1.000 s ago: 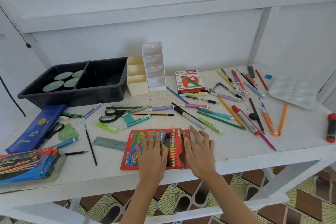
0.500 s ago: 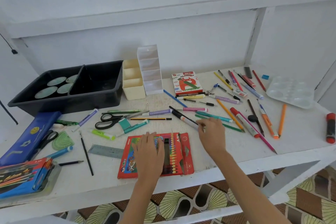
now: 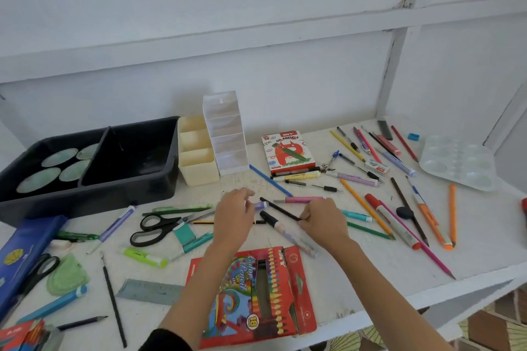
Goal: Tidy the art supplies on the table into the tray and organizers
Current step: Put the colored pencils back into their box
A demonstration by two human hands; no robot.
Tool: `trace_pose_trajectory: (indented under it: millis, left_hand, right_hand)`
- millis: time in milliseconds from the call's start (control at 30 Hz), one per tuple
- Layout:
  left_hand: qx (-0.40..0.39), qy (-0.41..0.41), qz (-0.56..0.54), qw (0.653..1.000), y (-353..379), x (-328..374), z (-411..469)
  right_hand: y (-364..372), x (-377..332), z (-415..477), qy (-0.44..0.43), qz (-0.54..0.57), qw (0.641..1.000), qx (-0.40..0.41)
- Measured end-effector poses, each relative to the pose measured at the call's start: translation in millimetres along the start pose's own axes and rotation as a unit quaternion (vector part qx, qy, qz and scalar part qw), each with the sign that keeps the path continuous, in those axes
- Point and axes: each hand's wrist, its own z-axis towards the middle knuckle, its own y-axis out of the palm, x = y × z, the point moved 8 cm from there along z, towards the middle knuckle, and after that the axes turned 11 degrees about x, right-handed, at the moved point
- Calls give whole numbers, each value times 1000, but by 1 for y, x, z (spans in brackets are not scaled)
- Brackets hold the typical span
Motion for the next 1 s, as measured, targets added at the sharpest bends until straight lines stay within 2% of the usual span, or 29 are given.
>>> trace_pose_trajectory:
  millis: [67, 133, 267, 367, 500, 600, 733, 833, 933, 1000]
  left_hand:
    - [-15, 36, 22, 999, 11, 6, 22]
    - [-39, 78, 54, 995, 26, 13, 39]
    - [-117, 178, 74, 974, 64, 27, 55]
    - [-175, 242, 109, 948, 89, 35, 55]
    - [-164, 277, 130, 938, 101, 38, 59]
    - [-155, 298, 155, 929, 99, 44, 59]
    - [-112, 325, 110, 933, 82, 68, 47]
    - [-51, 338, 38, 939, 60, 87, 36]
    - [-63, 295, -41, 952, 46, 94, 24]
    - [-69, 266, -56, 960, 39, 89, 14]
  right_hand:
    - [-7, 8, 2, 27, 86, 996, 13]
    - [-21, 15, 3, 63, 203, 977, 29]
    - [-54, 30, 2, 116, 413, 901, 67]
    - [-60, 44, 2, 161, 501, 847, 79]
    - [-57, 65, 1, 226, 533, 805, 126]
    - [-57, 71, -3, 239, 571, 773, 141]
    - [-60, 75, -9, 247, 613, 734, 155]
    - [-61, 76, -14, 236, 615, 736, 157]
    - [-61, 72, -20, 219, 614, 746, 139]
    - [-60, 73, -26, 215, 606, 754, 132]
